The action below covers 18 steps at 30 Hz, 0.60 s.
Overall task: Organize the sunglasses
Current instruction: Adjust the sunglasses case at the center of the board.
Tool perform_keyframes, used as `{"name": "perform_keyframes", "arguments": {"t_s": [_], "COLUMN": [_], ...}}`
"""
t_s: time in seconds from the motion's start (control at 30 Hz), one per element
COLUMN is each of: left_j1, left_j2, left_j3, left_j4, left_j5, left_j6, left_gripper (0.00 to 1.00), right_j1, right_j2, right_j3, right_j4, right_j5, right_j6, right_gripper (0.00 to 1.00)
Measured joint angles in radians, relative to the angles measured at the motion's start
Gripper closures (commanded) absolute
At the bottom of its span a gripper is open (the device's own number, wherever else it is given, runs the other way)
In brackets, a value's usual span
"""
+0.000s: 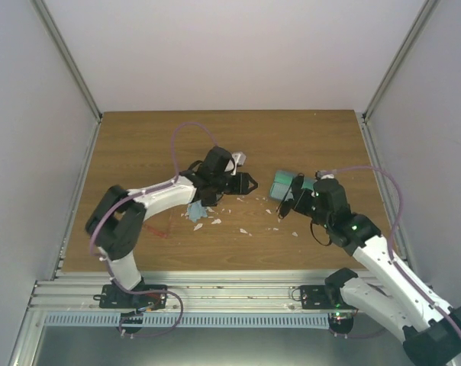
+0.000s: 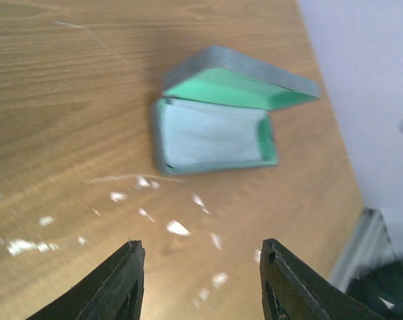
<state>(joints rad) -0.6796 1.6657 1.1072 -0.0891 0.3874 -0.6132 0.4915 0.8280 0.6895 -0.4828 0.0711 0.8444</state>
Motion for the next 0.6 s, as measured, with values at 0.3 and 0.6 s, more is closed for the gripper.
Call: {"name": "perform_keyframes", "arguments": {"t_s": [0.3,0.6], "left_j1": [0.025,0.028], "left_j2": [0.4,0.663], "left_j3": [0.282,0.541], "left_j4": [0.034,0.091], "left_j5": [0.001,0.022], "left_j6": [-0.025,-0.077], "left_gripper": [0.72,0.77], "right_j1": [-0.002,-0.003], "right_j2": [-0.066,-0.086], "right_j3": [0.0,-0.019], "right_j4": [-0.096,-0.124], "right_j5": [0.106,0.111], "right_j6": [0.018,0.028], "right_gripper": [0.99,0.99]}}
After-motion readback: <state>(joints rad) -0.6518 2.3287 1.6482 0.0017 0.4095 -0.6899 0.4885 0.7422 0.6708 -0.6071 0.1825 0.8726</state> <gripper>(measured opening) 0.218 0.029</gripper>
